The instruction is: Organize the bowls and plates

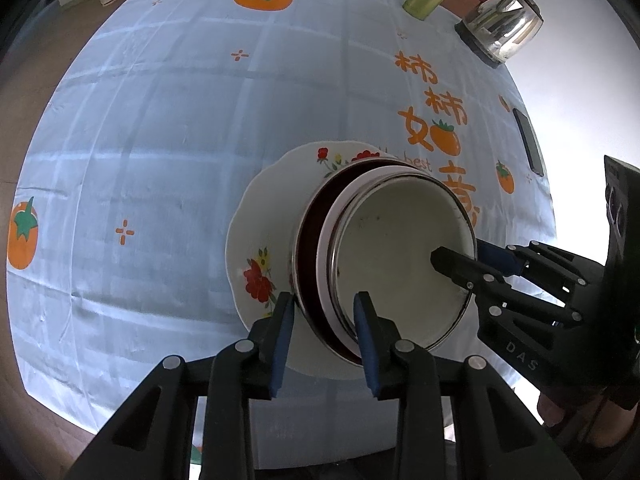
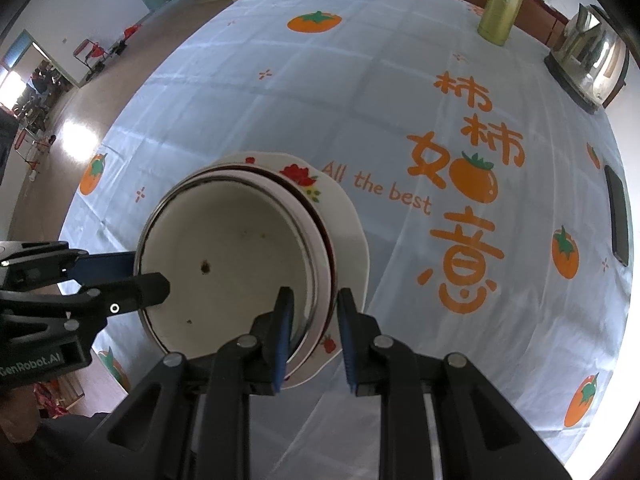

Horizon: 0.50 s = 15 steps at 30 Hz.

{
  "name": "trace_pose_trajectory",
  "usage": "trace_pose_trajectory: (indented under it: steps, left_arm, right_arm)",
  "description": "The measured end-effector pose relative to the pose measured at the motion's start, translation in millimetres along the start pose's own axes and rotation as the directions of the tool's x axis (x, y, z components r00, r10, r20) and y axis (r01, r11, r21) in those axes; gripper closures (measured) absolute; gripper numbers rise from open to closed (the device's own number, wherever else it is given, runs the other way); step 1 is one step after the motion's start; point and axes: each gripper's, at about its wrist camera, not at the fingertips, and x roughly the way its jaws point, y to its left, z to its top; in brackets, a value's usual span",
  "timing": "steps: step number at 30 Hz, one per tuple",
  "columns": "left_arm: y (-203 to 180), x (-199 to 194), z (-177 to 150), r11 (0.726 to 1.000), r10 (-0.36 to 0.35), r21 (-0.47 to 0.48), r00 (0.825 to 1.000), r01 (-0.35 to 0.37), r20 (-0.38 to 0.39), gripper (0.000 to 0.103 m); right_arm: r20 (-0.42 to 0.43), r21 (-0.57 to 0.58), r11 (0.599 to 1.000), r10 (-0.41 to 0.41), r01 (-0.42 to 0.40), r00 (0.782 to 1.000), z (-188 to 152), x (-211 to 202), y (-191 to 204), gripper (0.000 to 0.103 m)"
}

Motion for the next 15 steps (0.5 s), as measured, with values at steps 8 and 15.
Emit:
trace_pose_trajectory:
  steps: [8, 15]
  left_arm:
    - [-3, 0, 2, 0.999, 0.03, 0.021, 1.0, -0.03, -0.002, 0.068]
    - [-14, -28, 1, 0.994, 0.073, 0.075, 0.994, -0.079, 0.081, 0.066]
  right_arm:
    - [0.027, 0.004, 1.0, 0.017, -0.017, 1.0, 0, -2, 1, 0.074]
    - [0.114, 0.006, 1.0, 0.018, -0.019, 0.993, 0, -27, 3, 0.058]
